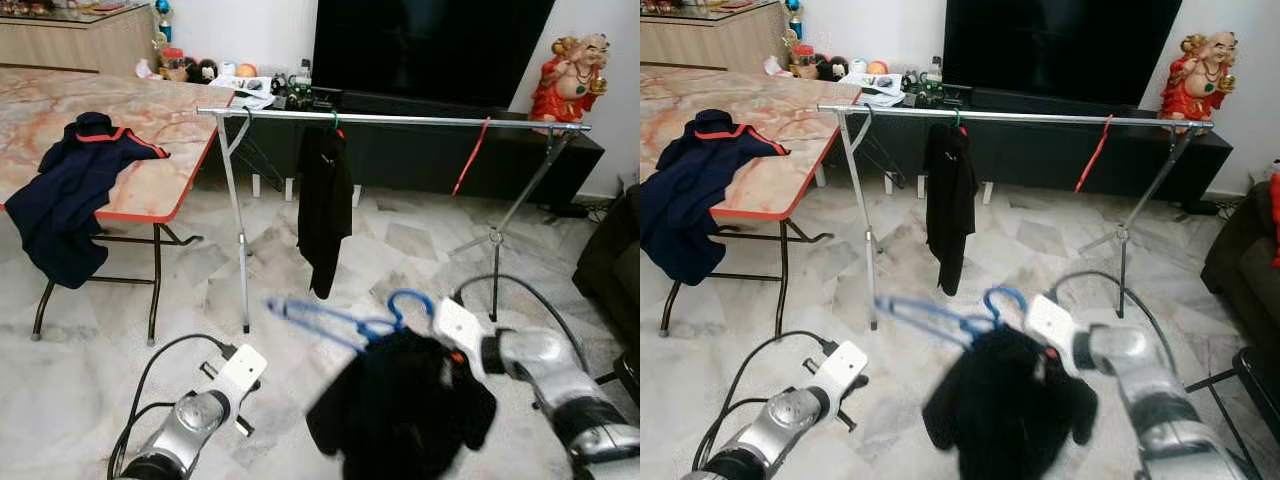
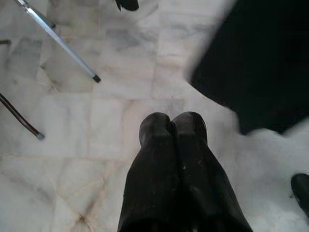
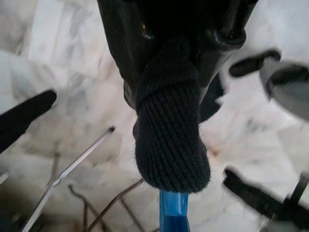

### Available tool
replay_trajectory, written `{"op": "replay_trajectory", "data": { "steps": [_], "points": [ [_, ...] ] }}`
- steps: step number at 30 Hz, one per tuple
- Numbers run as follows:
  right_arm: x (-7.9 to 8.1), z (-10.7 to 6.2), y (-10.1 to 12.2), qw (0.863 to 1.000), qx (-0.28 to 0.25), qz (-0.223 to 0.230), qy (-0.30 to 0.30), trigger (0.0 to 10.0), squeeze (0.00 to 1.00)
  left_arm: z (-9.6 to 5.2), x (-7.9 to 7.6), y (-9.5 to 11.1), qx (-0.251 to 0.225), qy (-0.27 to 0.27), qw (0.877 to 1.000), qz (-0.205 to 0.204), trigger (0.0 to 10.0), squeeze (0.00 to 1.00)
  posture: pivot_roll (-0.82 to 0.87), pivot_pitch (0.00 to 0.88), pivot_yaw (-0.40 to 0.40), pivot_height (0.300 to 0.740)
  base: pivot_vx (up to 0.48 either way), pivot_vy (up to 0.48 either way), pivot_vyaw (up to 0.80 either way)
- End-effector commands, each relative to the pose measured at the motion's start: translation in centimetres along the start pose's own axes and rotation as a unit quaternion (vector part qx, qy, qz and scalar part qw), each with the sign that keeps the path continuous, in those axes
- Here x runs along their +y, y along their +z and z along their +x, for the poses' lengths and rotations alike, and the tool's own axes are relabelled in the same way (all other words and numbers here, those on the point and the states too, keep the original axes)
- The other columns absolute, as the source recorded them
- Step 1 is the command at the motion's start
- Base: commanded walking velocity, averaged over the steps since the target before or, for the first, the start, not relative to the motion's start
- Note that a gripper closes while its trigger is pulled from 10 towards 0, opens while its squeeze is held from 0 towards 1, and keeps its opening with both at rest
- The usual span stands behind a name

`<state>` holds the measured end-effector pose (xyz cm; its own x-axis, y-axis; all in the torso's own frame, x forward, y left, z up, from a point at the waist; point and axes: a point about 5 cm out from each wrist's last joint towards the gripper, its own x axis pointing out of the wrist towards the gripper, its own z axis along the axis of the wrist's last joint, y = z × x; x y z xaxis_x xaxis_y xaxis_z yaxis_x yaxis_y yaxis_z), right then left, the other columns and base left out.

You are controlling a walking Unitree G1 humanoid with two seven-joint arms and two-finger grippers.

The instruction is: Hang hanger

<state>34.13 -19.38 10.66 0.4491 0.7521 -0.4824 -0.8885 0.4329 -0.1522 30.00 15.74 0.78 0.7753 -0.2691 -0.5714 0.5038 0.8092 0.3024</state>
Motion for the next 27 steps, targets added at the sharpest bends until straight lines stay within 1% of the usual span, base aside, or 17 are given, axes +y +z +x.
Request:
{"op": "replay_trajectory", "data": {
  "steps": [1,2,3,4,5,6,9,12,15,18,21,22,23,24,27],
  "points": [
    [-0.6,0.3,1.8,0.998,-0.053,0.009,-0.009,0.0,0.00,0.0,-0.1,0.1,-0.001,-0.009,1.000,0.006,10.0,0.00,0.14,0.000,-0.075,0.740,0.000,0.000,0.00],
    [-0.5,0.5,2.2,0.998,-0.065,0.013,-0.005,0.0,0.00,0.0,-0.1,0.2,-0.002,-0.012,1.000,0.007,10.0,0.00,0.14,0.000,-0.075,0.740,0.000,0.000,0.00],
    [-0.5,0.9,2.8,0.997,-0.078,0.011,0.000,0.0,0.00,0.0,-0.2,0.3,-0.008,-0.018,1.000,0.010,10.0,0.04,0.13,0.000,-0.075,0.740,0.000,0.000,0.00],
    [-0.5,1.1,3.2,0.996,-0.083,0.012,0.000,0.0,0.00,0.0,-0.3,0.4,-0.012,-0.019,1.000,0.011,10.0,0.60,0.13,0.000,-0.075,0.740,0.000,0.000,0.00],
    [-0.5,1.3,3.6,0.996,-0.090,0.013,0.001,0.0,0.00,0.0,-0.3,0.5,-0.016,-0.021,1.000,0.009,10.0,1.00,0.13,0.000,-0.077,0.740,0.000,0.000,0.00],
    [-0.5,1.8,4.4,0.995,-0.100,0.009,0.007,0.0,0.00,0.1,-0.5,0.9,-0.026,-0.026,0.999,0.009,10.0,1.00,0.13,0.000,-0.078,0.740,0.000,0.000,0.00],
    [-0.3,2.4,5.4,0.994,-0.108,-0.003,0.020,0.0,0.00,0.2,-0.7,1.4,-0.039,-0.032,0.999,0.014,10.0,1.00,0.13,0.000,-0.079,0.740,0.000,0.000,0.00],
    [-0.3,2.6,5.9,0.993,-0.112,-0.006,0.025,0.0,0.00,0.3,-0.7,1.5,-0.040,-0.030,0.999,0.014,10.0,1.00,0.13,0.000,-0.085,0.740,0.000,0.000,0.00],
    [-0.1,3.2,6.6,0.993,-0.115,-0.012,0.032,0.0,0.00,0.3,-0.6,1.6,-0.042,-0.024,0.999,0.012,10.0,1.00,0.13,0.000,-0.085,0.740,0.000,0.000,0.00],
    [-0.1,3.9,7.6,0.993,-0.116,-0.012,0.026,0.0,0.00,0.3,-0.7,1.6,-0.046,-0.025,0.999,0.006,10.0,1.00,0.13,0.000,-0.091,0.740,0.000,0.000,0.00],
    [-0.1,4.2,8.1,0.993,-0.119,-0.014,0.025,0.0,0.00,0.3,-0.8,1.7,-0.047,-0.028,0.998,0.005,10.0,1.00,0.13,0.000,-0.092,0.740,0.000,0.000,0.00],
    [0.0,4.5,8.5,0.992,-0.120,-0.015,0.025,0.0,0.00,0.3,-0.8,1.7,-0.048,-0.030,0.998,0.005,10.0,0.41,0.13,0.000,-0.093,0.740,0.000,0.000,0.00],
    [0.0,4.7,8.7,0.992,-0.120,-0.015,0.024,0.0,0.00,0.4,-0.9,1.7,-0.048,-0.031,0.998,0.005,10.0,0.00,0.13,0.000,-0.093,0.740,0.000,0.000,0.00],
    [0.1,5.2,9.4,0.992,-0.122,-0.018,0.024,0.0,0.00,0.3,-0.9,1.8,-0.051,-0.036,0.998,0.005,10.0,0.00,0.14,0.000,-0.096,0.740,0.000,0.000,0.00],
    [0.3,5.6,9.9,0.992,-0.124,-0.023,0.027,0.0,0.00,0.3,-0.9,1.9,-0.056,-0.041,0.998,0.004,10.0,0.00,0.14,0.000,-0.099,0.740,0.000,0.000,0.00]
  ]
}}
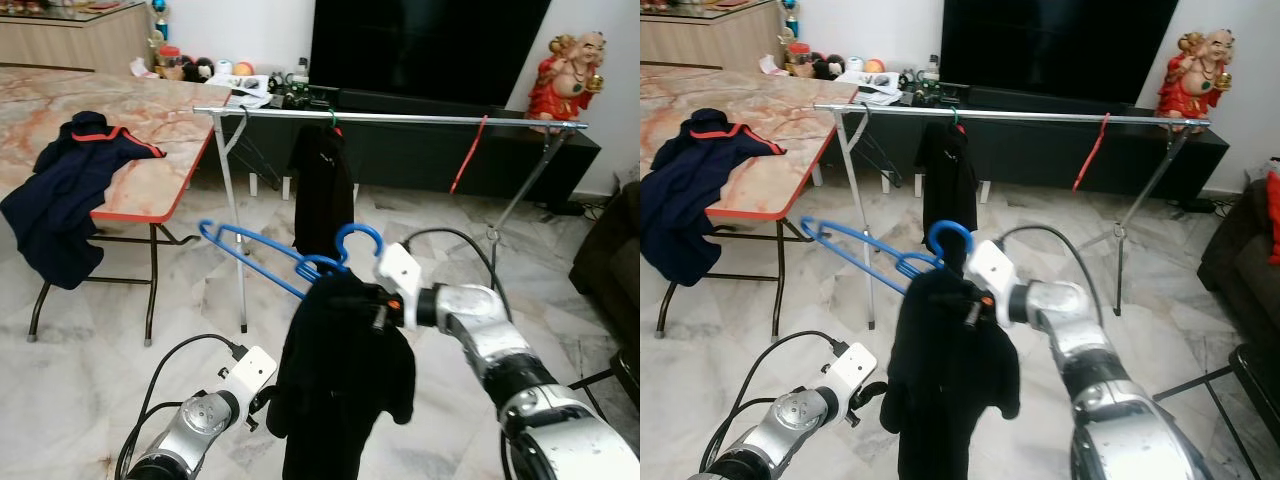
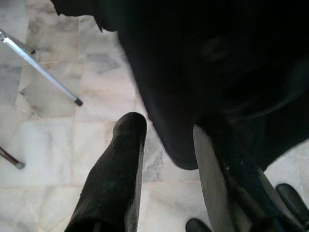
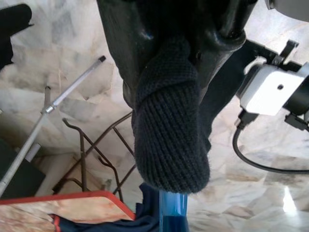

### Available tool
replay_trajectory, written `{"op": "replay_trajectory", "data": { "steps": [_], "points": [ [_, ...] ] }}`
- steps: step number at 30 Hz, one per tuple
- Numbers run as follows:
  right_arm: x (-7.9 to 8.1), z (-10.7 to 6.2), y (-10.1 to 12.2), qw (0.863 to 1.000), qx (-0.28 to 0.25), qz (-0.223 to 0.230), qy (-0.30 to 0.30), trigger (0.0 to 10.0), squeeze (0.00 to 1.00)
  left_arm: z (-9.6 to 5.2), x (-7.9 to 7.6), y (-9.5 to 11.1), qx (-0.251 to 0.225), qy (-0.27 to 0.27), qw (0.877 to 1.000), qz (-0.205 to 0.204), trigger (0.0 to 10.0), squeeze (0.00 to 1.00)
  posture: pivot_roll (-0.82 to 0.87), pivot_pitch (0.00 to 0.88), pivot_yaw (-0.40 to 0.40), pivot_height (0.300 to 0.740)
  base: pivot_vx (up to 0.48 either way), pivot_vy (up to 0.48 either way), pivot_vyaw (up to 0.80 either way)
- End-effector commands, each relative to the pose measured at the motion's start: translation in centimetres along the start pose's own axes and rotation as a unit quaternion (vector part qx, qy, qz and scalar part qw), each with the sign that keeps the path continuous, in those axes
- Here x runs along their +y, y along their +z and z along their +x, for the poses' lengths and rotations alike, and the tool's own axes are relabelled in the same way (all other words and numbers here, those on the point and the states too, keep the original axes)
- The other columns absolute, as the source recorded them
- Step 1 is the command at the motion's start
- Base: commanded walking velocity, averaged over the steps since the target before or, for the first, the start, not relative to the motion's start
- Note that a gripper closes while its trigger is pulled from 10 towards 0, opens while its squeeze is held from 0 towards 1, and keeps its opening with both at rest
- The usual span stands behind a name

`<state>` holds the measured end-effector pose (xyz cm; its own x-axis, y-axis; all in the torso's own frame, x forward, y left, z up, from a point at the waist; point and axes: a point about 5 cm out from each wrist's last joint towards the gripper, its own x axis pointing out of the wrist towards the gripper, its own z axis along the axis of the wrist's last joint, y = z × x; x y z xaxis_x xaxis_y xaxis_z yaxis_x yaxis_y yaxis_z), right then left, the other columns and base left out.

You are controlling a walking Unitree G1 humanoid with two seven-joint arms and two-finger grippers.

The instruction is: Hang hanger

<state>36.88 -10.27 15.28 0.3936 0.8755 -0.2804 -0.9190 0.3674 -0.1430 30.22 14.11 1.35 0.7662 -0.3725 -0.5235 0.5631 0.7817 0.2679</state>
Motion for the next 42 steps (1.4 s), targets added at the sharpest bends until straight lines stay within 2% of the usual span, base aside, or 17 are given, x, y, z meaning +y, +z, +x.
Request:
{"op": "replay_trajectory", "data": {
  "steps": [1,7,19,42],
  "points": [
    [-0.5,0.3,1.4,1.000,-0.008,-0.016,-0.005,0.0,0.00,0.1,0.1,0.6,-0.015,-0.007,1.000,0.000,10.0,0.00,0.14,0.000,-0.100,0.740,0.000,0.000,0.00],
    [-0.2,1.1,2.3,1.000,-0.021,-0.019,0.001,0.0,0.00,0.1,0.1,0.6,-0.014,-0.005,1.000,0.001,10.0,0.00,0.14,0.000,-0.101,0.740,0.000,0.000,0.00],
    [0.2,1.6,2.4,0.999,-0.026,-0.022,0.012,0.0,0.00,0.2,1.1,0.7,-0.002,0.055,0.998,-0.009,10.0,0.00,0.14,0.000,-0.104,0.740,0.000,0.000,0.00],
    [0.8,2.6,3.3,0.998,-0.046,-0.023,0.030,0.0,0.00,0.4,1.1,0.8,-0.008,0.082,0.996,-0.036,10.0,0.00,0.14,0.000,-0.108,0.740,0.000,0.000,0.00]
  ]
}}
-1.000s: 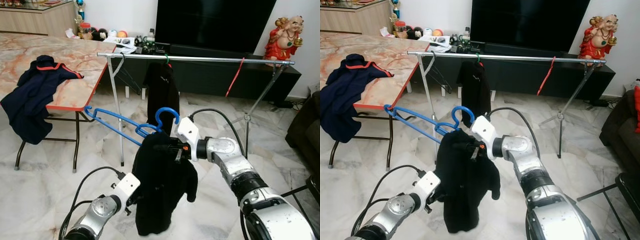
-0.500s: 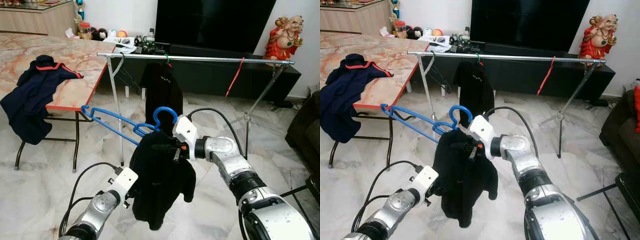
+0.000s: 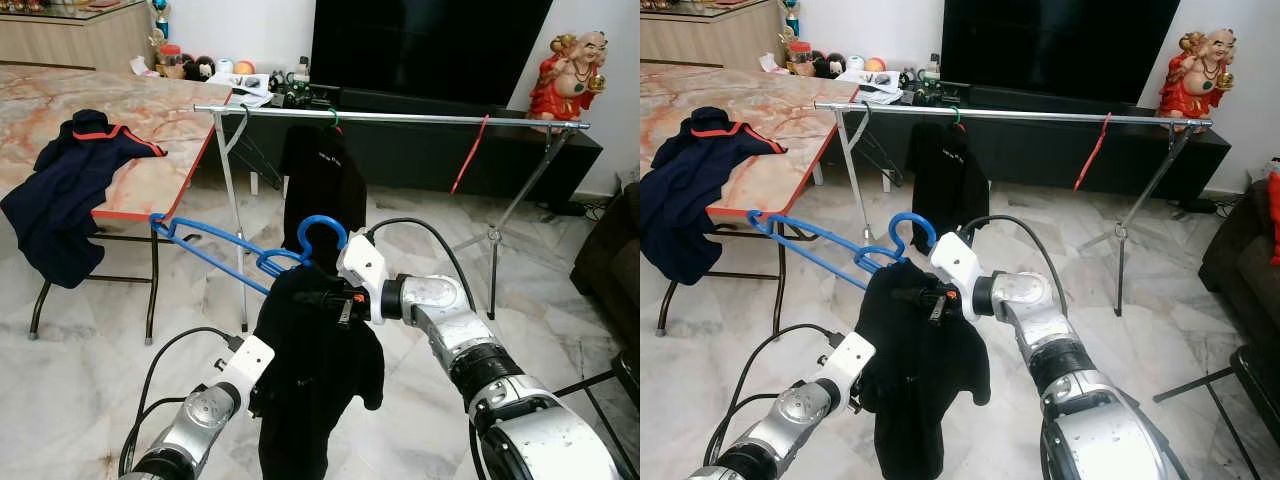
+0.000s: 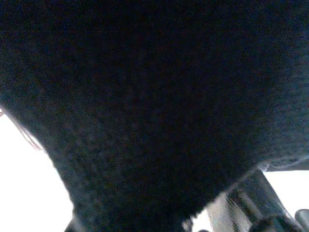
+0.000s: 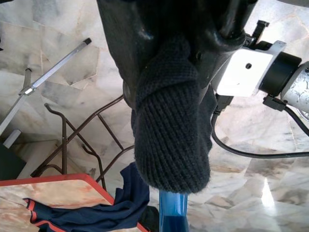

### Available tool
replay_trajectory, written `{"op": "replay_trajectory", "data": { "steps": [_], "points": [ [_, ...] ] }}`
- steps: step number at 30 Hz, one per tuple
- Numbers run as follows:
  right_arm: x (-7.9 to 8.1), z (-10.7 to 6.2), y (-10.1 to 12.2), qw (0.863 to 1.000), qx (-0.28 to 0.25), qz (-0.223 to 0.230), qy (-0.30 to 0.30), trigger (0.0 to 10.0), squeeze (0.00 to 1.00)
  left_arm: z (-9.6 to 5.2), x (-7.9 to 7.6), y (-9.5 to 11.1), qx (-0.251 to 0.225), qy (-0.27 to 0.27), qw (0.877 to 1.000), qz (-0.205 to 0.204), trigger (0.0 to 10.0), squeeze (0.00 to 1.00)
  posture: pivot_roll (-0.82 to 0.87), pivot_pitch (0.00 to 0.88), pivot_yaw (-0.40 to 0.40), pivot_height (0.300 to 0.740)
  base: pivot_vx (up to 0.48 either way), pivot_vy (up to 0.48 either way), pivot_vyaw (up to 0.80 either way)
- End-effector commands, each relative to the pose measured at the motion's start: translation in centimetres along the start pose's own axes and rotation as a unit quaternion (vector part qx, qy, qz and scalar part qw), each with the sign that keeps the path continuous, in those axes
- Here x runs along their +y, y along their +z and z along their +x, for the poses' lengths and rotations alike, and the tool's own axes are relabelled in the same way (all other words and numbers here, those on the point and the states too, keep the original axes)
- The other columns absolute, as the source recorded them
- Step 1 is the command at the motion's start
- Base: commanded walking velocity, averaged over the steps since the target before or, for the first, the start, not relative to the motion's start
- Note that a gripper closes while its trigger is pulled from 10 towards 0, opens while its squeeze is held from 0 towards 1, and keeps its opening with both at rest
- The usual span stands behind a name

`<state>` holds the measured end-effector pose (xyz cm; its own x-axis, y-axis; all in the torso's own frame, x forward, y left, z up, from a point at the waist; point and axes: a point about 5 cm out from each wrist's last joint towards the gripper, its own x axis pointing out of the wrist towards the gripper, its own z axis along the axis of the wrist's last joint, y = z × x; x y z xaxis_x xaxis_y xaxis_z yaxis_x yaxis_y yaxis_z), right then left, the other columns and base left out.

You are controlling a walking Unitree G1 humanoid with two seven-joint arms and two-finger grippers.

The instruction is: Hang hanger

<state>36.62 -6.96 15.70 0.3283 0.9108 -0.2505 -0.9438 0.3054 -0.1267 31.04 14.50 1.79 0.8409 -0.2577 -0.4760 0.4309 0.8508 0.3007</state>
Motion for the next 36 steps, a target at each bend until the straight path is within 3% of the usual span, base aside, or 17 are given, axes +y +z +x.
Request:
{"op": "replay_trajectory", "data": {
  "steps": [1,13,23,32,33,34,35,36],
  "points": [
    [-0.6,0.0,1.9,0.999,-0.025,-0.023,-0.004,0.0,0.00,0.1,0.2,0.4,-0.004,0.014,1.000,-0.015,10.0,0.00,0.14,0.000,-0.110,0.740,0.000,0.000,0.00],
    [-0.5,0.0,1.8,0.999,-0.026,-0.018,-0.005,0.0,0.00,0.3,0.6,0.9,-0.019,0.043,0.997,-0.066,10.0,0.00,0.14,0.000,-0.111,0.740,0.000,0.000,0.00],
    [-0.5,0.2,1.9,0.999,-0.031,-0.016,-0.004,0.0,0.00,0.2,-0.6,1.2,-0.048,-0.020,0.995,-0.080,10.0,0.00,0.14,0.000,-0.109,0.740,0.000,0.000,0.00],
    [-0.5,0.2,2.2,0.999,-0.035,-0.017,-0.001,0.0,0.00,0.4,0.3,1.4,-0.038,0.053,0.993,-0.101,10.0,0.00,0.13,0.000,-0.110,0.740,0.000,0.000,0.00],
    [-0.5,0.2,2.2,0.999,-0.035,-0.017,-0.001,0.0,0.00,0.4,0.4,1.3,-0.034,0.059,0.993,-0.098,8.5,0.00,0.13,0.000,-0.110,0.740,0.000,0.000,0.00],
    [-0.5,0.2,2.2,0.999,-0.035,-0.017,-0.001,0.0,0.00,0.4,0.5,1.3,-0.033,0.061,0.993,-0.096,5.0,0.00,0.13,0.000,-0.110,0.740,0.000,0.000,0.00],
    [-0.4,0.3,2.2,0.999,-0.036,-0.017,0.000,0.0,0.00,0.4,0.5,1.3,-0.036,0.058,0.993,-0.100,0.0,0.00,0.14,0.000,-0.109,0.740,0.000,0.000,0.00],
    [-0.4,0.3,2.2,0.999,-0.036,-0.017,0.000,0.0,0.00,0.4,0.5,1.3,-0.036,0.058,0.993,-0.100,0.0,0.00,0.14,0.000,-0.109,0.740,0.000,0.000,0.00]
  ]
}}
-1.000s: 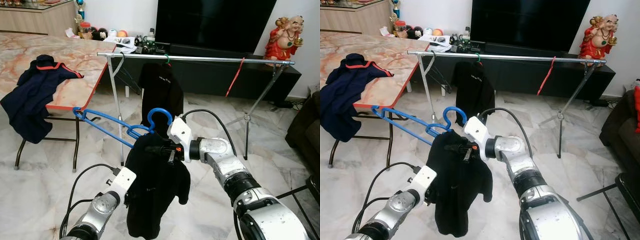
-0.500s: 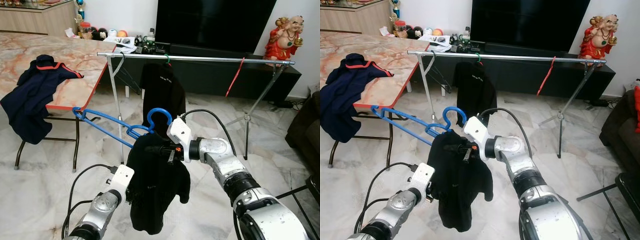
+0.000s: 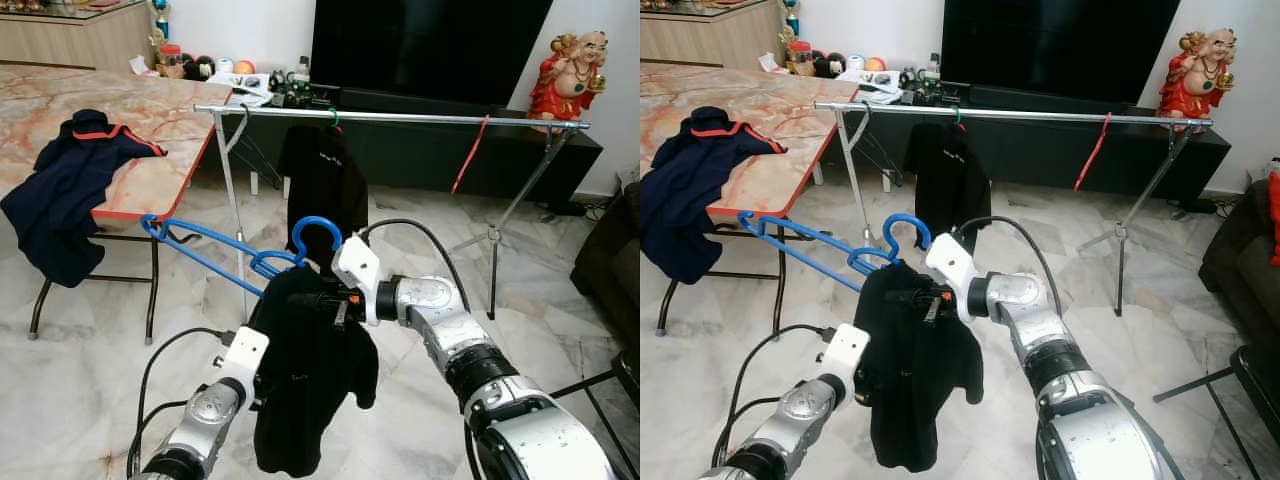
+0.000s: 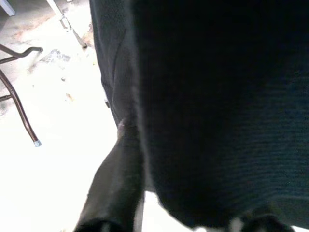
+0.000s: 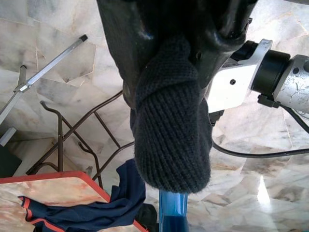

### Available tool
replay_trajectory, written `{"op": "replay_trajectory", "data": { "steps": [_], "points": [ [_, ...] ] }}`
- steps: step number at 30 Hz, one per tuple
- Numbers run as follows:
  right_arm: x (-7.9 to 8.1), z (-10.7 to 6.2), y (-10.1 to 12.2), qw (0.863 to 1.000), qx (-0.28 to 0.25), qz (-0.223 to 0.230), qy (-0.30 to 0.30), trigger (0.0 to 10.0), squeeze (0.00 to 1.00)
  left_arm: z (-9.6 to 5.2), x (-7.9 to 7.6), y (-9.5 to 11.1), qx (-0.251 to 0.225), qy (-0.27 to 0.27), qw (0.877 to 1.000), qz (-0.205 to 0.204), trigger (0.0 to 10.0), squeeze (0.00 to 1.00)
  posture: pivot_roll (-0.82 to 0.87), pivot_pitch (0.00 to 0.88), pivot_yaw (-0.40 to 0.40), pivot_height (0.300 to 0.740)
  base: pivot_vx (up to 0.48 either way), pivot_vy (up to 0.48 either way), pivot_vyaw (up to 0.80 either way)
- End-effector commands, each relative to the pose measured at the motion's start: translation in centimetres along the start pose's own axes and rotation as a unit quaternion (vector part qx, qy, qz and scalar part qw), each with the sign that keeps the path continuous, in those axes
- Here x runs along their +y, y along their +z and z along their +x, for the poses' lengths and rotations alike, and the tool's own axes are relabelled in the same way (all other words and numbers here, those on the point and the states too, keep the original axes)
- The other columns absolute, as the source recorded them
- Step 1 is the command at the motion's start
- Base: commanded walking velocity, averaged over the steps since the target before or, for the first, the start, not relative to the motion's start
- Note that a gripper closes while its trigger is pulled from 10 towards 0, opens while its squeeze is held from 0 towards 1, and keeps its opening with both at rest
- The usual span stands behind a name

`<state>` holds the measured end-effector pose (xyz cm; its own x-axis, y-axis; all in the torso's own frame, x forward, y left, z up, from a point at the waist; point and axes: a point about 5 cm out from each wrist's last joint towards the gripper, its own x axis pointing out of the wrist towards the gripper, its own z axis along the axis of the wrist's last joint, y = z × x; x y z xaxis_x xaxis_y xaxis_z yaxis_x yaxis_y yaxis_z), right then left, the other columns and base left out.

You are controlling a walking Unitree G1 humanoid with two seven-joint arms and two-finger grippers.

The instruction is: Hang hanger

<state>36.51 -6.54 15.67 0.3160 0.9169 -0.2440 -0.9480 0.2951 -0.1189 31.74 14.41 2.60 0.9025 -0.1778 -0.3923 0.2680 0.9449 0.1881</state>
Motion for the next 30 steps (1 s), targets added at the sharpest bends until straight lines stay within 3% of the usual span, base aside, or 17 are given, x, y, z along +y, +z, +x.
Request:
{"op": "replay_trajectory", "data": {
  "steps": [1,30],
  "points": [
    [-0.63,-0.02,2.09,0.999,-0.032,-0.020,-0.006,0.0,0.00,0.14,0.00,0.29,-0.004,0.000,1.000,-0.009,0.0,0.00,0.14,0.000,-0.109,0.740,0.000,0.000,0.00],
    [-0.62,0.04,2.11,0.999,-0.033,-0.019,-0.006,0.0,0.00,0.13,0.00,0.30,-0.007,0.002,1.000,-0.010,0.0,0.00,0.14,0.000,-0.108,0.740,0.000,0.000,0.00]
  ]
}}
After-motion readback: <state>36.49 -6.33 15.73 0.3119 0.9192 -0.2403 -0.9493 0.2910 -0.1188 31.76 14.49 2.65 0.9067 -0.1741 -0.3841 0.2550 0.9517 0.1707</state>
